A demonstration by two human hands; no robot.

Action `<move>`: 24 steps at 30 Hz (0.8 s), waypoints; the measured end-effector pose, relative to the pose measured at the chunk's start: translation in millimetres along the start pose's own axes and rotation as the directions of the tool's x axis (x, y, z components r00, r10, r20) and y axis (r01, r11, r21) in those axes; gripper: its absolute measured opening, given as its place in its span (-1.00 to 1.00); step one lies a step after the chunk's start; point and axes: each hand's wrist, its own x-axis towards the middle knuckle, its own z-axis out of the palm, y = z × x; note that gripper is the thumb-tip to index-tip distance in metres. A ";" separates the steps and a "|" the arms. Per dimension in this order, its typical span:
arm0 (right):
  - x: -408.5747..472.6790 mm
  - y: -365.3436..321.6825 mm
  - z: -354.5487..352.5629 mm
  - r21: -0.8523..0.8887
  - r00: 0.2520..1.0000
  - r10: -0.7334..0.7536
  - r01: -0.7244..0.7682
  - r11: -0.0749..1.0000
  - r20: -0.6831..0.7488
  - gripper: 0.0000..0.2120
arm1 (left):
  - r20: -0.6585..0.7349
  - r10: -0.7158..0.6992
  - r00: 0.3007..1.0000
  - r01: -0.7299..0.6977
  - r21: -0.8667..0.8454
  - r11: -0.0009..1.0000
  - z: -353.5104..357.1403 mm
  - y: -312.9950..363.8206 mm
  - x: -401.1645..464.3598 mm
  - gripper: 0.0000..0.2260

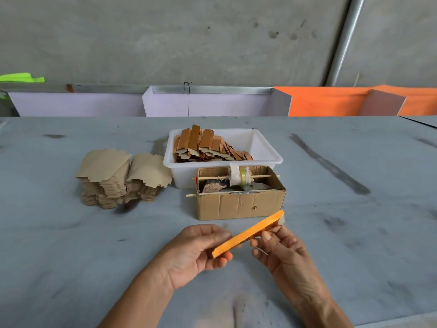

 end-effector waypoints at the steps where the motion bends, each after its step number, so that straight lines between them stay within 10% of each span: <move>1: -1.0 1.1 -0.1 0.018 1.000 0.011 -0.011 1.000 -0.011 -0.93 | 0.023 -0.001 1.000 0.000 0.020 1.000 0.4 -0.4 0.2 -0.92; 11: -9.4 6.7 13.5 0.082 0.996 0.093 -0.093 0.992 0.012 -0.76 | -0.047 0.041 0.998 -0.034 0.137 0.990 2.1 -5.0 4.7 -0.63; 24: -10.8 13.4 21.6 -0.011 0.996 0.087 -0.087 0.996 -0.020 -0.80 | -0.188 0.065 0.980 0.004 0.348 0.938 2.4 -6.2 6.8 -0.83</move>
